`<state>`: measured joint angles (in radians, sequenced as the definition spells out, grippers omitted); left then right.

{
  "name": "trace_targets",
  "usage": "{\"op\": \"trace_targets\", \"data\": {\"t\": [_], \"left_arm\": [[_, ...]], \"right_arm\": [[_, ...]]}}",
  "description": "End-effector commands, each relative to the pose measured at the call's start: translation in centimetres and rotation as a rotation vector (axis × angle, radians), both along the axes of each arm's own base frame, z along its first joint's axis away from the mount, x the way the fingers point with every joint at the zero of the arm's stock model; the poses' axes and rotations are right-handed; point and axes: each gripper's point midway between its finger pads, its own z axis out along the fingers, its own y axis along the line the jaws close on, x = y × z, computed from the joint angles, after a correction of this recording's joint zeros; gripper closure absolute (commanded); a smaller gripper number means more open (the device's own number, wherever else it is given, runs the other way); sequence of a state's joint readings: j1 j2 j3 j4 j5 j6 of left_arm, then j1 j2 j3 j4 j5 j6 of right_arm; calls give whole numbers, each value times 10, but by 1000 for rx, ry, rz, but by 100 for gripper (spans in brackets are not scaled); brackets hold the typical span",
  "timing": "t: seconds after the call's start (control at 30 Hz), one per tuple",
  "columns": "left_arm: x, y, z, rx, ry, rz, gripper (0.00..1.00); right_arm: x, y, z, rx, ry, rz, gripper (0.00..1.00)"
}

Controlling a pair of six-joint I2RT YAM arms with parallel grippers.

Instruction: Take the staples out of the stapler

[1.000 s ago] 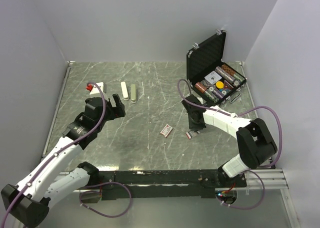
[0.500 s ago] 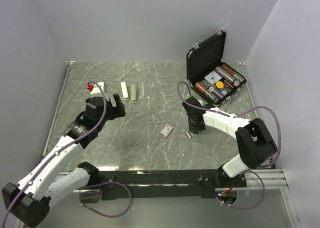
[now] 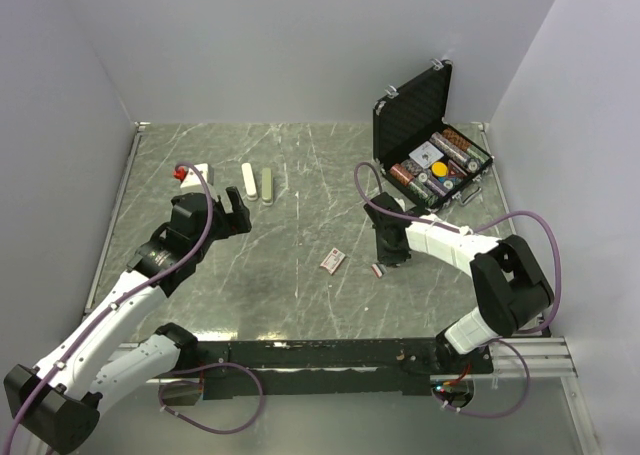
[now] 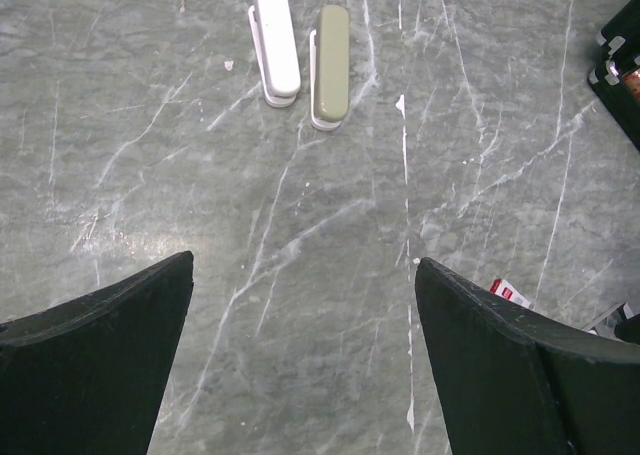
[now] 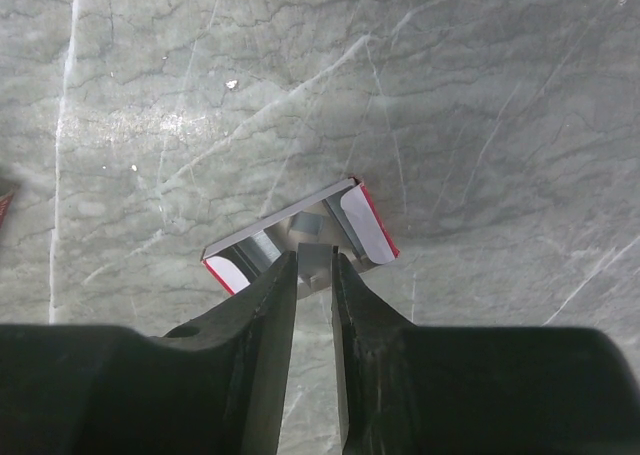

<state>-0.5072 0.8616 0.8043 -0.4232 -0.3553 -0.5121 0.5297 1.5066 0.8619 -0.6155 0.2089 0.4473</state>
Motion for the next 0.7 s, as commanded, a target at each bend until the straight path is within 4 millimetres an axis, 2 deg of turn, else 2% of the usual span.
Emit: {"op": "trace_targets", "data": {"t": [0.0,0.23,0.4,0.53,0.67], "left_arm": [[5,-3,11,-17,-37,-13,4],[6,-4,11,-18,-37,-14,3],[6,-6,10,-20,-36,-26,3],[6,-16,7,-32,-27,-75,3],[3,-33,-3,-51,16,-165,2]], "right_arm": [[6,-3,11,-2,-35,-6,71],[5,-5,15,-10,-45,-9,70],[14,-6,25,-11,-83,-21,68],[26,-14,35,-13,-119,-52,67],[38,-23,41,18,-141,-93,67]]}}
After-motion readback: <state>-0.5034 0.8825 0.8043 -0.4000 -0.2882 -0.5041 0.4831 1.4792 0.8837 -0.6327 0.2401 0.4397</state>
